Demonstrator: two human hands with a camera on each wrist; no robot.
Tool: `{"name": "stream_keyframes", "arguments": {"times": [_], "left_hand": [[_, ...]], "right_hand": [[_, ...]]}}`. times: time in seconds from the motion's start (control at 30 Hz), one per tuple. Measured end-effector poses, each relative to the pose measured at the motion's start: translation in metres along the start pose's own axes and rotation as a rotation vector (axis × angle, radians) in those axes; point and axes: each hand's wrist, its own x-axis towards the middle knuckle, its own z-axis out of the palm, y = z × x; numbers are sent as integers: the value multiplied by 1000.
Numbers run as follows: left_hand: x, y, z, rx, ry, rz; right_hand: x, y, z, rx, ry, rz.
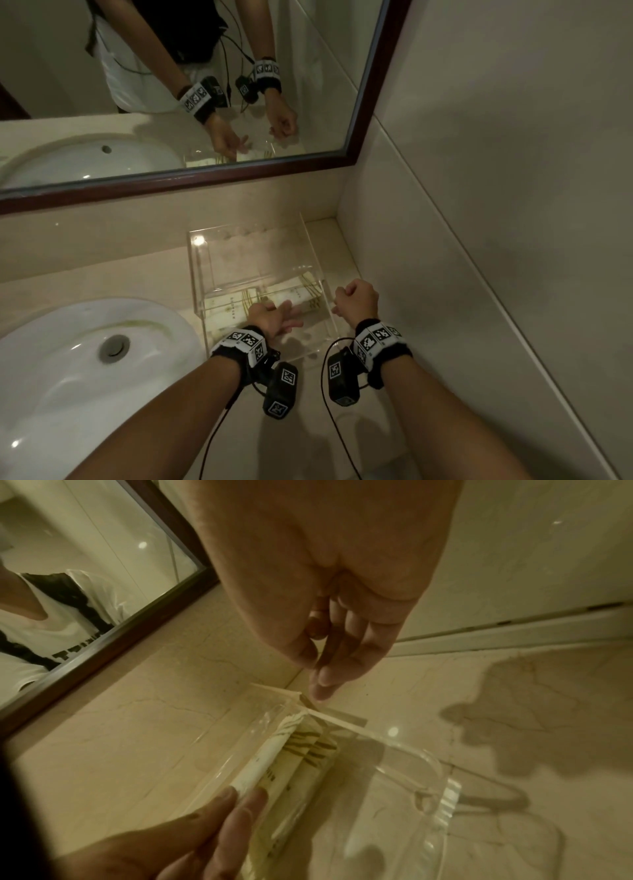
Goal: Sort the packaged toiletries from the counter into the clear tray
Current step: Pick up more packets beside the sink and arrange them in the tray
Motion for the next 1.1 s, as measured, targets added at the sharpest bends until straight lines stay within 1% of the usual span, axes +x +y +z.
{"name": "stream_keyframes", "arguments": {"times": [0.13,0.4,0.47,0.57,0.67,0.77,0.83,0.97,1.1], "left_hand": [[3,2,-1,58,25,20],[-4,9,-18,179,4,-22],[-11,15,-25,217,1,10],[-22,27,-38,234,32,87],[-34,40,-61,274,38,157],[-49,50,-87,296,47,189],[-59,54,-109,298,76,231],[-76,57,-145,331,129,342],[-99,53,-189,338,216,394]], "right_hand": [[5,-1,-2,17,-2,0],[-1,-20,6,-30,-57,-52],[-2,-23,13,-37,-98,-67],[-8,-37,20,-78,-168,-112],[-21,-55,31,-109,-266,-131],[-35,-71,46,-160,-365,-148],[-52,-86,57,-205,-428,-197],[-79,-111,76,-345,-495,-311],[-117,-132,100,-438,-547,-411]]}}
